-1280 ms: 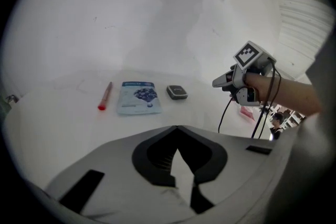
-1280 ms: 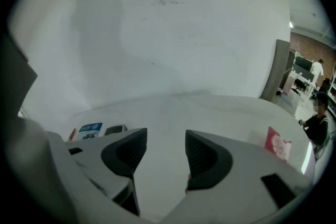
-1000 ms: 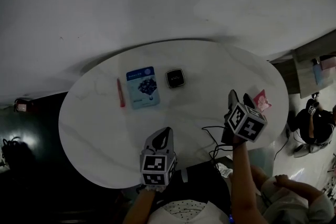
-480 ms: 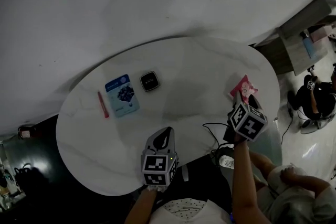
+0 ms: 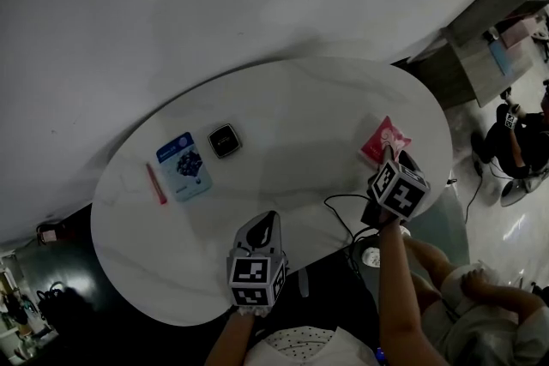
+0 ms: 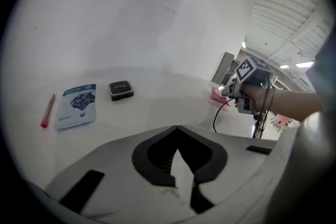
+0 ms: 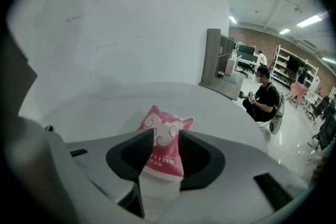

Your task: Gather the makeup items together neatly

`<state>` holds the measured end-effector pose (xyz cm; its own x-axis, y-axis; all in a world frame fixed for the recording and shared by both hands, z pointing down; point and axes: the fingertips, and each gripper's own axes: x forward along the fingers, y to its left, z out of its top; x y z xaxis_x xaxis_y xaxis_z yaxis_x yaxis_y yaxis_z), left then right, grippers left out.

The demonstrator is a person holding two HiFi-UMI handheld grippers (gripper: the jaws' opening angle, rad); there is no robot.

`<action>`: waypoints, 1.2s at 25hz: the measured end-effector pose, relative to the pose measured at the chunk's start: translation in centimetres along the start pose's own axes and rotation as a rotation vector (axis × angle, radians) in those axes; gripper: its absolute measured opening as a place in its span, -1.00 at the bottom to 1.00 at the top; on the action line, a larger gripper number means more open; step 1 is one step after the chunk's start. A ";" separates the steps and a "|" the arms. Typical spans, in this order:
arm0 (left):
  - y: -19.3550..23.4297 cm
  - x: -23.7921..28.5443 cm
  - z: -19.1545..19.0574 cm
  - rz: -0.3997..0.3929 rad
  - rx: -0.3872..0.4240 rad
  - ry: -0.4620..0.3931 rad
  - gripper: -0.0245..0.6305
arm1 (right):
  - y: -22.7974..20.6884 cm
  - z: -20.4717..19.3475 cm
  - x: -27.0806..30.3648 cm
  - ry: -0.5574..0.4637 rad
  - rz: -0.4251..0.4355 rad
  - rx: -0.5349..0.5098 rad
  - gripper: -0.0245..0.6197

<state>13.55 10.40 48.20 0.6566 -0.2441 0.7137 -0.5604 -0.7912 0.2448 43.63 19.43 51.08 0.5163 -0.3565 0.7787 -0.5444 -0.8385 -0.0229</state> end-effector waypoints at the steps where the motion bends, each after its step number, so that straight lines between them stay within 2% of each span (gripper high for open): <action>1: -0.1 0.1 0.0 0.000 0.001 0.001 -0.86 | 0.0 -0.2 0.2 0.007 0.005 0.002 -0.40; 7: -0.6 0.5 -0.2 0.003 0.000 0.013 -0.86 | 0.3 -1.1 1.3 0.030 0.034 0.002 -0.43; 16: -0.5 0.2 -0.4 0.012 -0.007 0.012 -0.86 | 0.6 -0.8 1.0 0.006 0.032 -0.020 -0.72; 21: -0.1 -0.2 -0.6 0.022 -0.014 0.001 -0.86 | 0.9 -0.4 0.5 -0.012 0.054 -0.011 -0.80; 25: 0.7 -0.7 -0.6 0.034 -0.031 -0.015 -0.86 | 2.8 0.5 -0.3 -0.039 0.094 -0.031 -0.81; 30: 2.2 -1.8 -0.7 0.066 -0.059 -0.041 -0.86 | 7.3 1.9 -1.1 -0.061 0.185 -0.093 -0.81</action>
<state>10.81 9.49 47.91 0.6367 -0.3187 0.7022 -0.6312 -0.7385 0.2372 40.35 12.94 48.87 0.4390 -0.5275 0.7274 -0.6911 -0.7156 -0.1019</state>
